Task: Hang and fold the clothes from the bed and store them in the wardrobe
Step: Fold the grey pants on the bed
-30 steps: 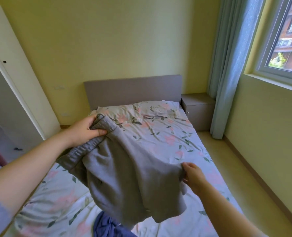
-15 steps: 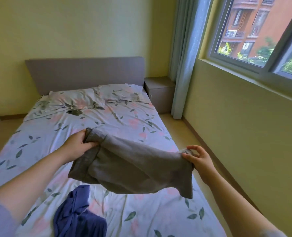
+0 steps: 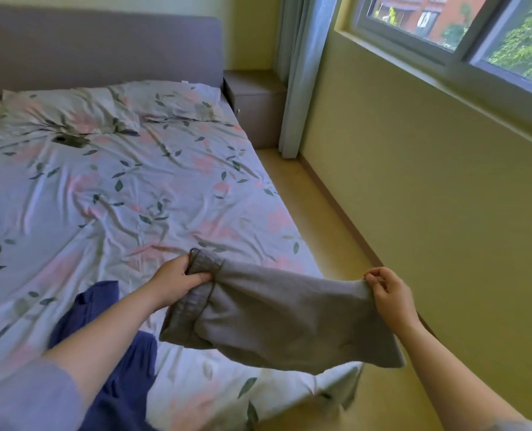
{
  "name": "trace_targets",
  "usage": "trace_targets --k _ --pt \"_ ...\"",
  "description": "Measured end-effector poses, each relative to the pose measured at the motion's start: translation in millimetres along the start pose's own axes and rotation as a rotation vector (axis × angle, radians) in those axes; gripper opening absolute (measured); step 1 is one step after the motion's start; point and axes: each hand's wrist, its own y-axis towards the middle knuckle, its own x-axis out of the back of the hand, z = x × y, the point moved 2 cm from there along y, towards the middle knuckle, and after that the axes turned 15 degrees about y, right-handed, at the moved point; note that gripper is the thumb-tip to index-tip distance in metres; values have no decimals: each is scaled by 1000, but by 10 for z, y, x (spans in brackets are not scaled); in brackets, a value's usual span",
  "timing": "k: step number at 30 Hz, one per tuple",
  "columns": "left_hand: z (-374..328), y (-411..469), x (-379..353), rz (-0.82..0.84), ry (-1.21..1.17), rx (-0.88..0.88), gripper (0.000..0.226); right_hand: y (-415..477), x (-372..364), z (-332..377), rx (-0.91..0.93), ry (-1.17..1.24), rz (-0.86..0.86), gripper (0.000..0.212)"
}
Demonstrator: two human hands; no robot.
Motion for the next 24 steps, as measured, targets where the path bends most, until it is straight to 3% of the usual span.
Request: trace_targets --k 5,13,24 --pt "651 -192 -499 90 -63 175 16 174 -551 -380 -66 -108 149 10" --pt "2291 -724 -1102 -23 -102 598 22 292 -2538 -948 -153 -214 496 9" --pt "3891 -480 -1242 -278 -209 797 13 511 -4791 -1031 -10 -263 604 19"
